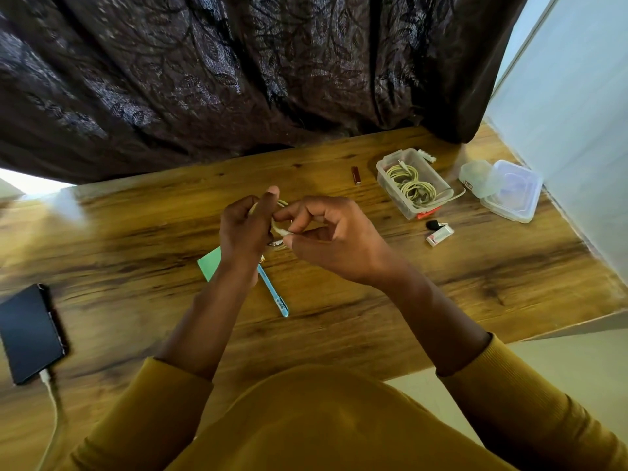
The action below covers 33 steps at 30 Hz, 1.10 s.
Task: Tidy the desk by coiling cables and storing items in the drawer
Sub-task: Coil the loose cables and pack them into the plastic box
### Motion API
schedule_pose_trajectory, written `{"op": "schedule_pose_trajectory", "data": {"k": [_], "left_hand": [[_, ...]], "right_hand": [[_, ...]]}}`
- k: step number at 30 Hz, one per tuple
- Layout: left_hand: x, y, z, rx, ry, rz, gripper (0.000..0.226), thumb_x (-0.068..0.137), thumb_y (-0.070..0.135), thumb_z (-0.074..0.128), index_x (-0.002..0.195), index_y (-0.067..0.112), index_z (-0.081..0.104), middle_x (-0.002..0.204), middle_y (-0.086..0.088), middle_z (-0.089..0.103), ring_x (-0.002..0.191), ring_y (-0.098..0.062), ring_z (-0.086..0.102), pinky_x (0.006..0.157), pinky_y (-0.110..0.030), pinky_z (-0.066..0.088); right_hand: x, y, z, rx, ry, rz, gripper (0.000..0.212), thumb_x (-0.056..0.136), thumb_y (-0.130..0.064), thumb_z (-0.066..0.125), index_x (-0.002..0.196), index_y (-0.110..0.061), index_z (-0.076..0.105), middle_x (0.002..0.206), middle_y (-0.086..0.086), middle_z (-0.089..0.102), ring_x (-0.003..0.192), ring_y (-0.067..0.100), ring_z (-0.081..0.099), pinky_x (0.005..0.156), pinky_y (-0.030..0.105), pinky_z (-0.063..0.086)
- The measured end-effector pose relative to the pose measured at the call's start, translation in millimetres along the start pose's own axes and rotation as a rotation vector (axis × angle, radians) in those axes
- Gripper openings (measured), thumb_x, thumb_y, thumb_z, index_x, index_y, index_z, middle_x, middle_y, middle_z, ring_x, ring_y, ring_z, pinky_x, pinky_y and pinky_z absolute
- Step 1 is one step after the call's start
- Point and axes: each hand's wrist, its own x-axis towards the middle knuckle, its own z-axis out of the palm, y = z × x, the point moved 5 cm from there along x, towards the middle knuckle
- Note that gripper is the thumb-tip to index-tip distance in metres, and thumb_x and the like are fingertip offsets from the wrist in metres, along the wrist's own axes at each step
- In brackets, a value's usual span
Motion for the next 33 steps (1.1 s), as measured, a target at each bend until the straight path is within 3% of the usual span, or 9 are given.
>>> {"op": "schedule_pose_trajectory", "data": {"k": [4,8,10,12,16,19,24,28,33], "left_hand": [[3.6,-4.0,-1.9,0.0,0.028,-0.032,0.045,0.102,0.033,0.066,0.063,0.014,0.056,0.056,-0.001,0.053,0.044,-0.008,0.048,0.046,-0.019,0.039],[4.8,-10.2,-2.6,0.016,0.006,-0.031,0.041,0.103,0.032,0.064,0.079,0.0,0.063,0.057,0.001,0.045,0.046,-0.007,0.039,0.046,-0.022,0.033],[3.1,-11.9,-3.6,0.048,-0.025,0.007,0.045,0.105,0.03,0.062,0.065,0.011,0.055,0.053,0.004,0.038,0.046,-0.008,0.034,0.047,-0.023,0.03],[0.0,-10.5,-3.1,0.106,-0.065,0.058,0.054,0.106,0.032,0.058,0.055,0.022,0.045,0.051,0.006,0.036,0.046,-0.009,0.033,0.049,-0.025,0.029],[-7.6,-3.3,1.4,0.172,-0.088,0.082,0.058,0.108,0.042,0.052,0.063,0.005,0.047,0.055,-0.004,0.041,0.05,-0.015,0.038,0.053,-0.03,0.033],[-12.5,1.2,5.6,0.083,-0.136,0.003,0.055,0.107,0.04,0.054,0.058,0.017,0.045,0.052,0.002,0.042,0.044,-0.01,0.039,0.049,-0.026,0.033],[-13.4,2.4,1.9,-0.101,-0.022,-0.149,0.034,0.101,0.038,0.065,0.076,0.02,0.051,0.064,0.003,0.061,0.056,-0.013,0.059,0.058,-0.031,0.047],[-10.4,6.4,4.0,-0.092,-0.058,-0.082,0.037,0.102,0.042,0.063,0.074,0.02,0.054,0.071,-0.001,0.063,0.059,-0.009,0.062,0.059,-0.027,0.049],[-12.2,16.0,12.5,-0.052,-0.084,0.031,0.044,0.107,0.036,0.056,0.07,0.011,0.057,0.067,-0.01,0.062,0.06,-0.018,0.062,0.061,-0.027,0.05]], "right_hand": [[-0.8,-1.0,-0.8,0.124,-0.026,-0.015,0.005,0.09,0.004,0.072,0.09,0.004,0.067,0.127,0.014,0.07,0.123,0.019,0.066,0.096,0.042,0.06],[5.1,-1.5,-11.9,0.194,0.115,-0.033,0.003,0.094,0.01,0.063,0.092,0.008,0.062,0.116,0.02,0.074,0.112,0.029,0.073,0.094,0.054,0.059],[7.7,-0.2,-20.6,0.253,0.206,-0.054,0.004,0.098,0.011,0.057,0.097,0.009,0.06,0.108,0.025,0.075,0.105,0.035,0.075,0.09,0.057,0.06],[8.6,3.1,-28.5,0.297,0.268,-0.035,0.006,0.102,0.007,0.055,0.105,0.01,0.058,0.107,0.025,0.075,0.103,0.036,0.075,0.09,0.055,0.061],[8.7,13.9,-39.1,0.242,0.346,0.012,0.014,0.105,-0.005,0.056,0.114,0.006,0.057,0.103,0.018,0.077,0.09,0.031,0.078,0.078,0.047,0.065],[8.3,23.7,-47.0,0.249,0.386,0.043,0.009,0.103,-0.004,0.061,0.111,0.0,0.063,0.096,0.019,0.075,0.078,0.026,0.075,0.07,0.039,0.063],[4.1,34.6,-44.9,0.234,0.275,0.056,0.013,0.094,0.008,0.066,0.106,0.006,0.066,0.089,0.013,0.075,0.078,0.028,0.072,0.073,0.043,0.062],[3.3,41.2,-29.5,0.161,0.241,0.125,0.02,0.09,0.001,0.074,0.108,-0.007,0.07,0.091,0.009,0.079,0.085,0.028,0.075,0.077,0.041,0.061],[6.1,34.8,-11.3,0.151,0.175,0.083,0.02,0.087,0.009,0.073,0.106,0.004,0.072,0.098,0.016,0.078,0.09,0.032,0.076,0.082,0.042,0.062]]}}
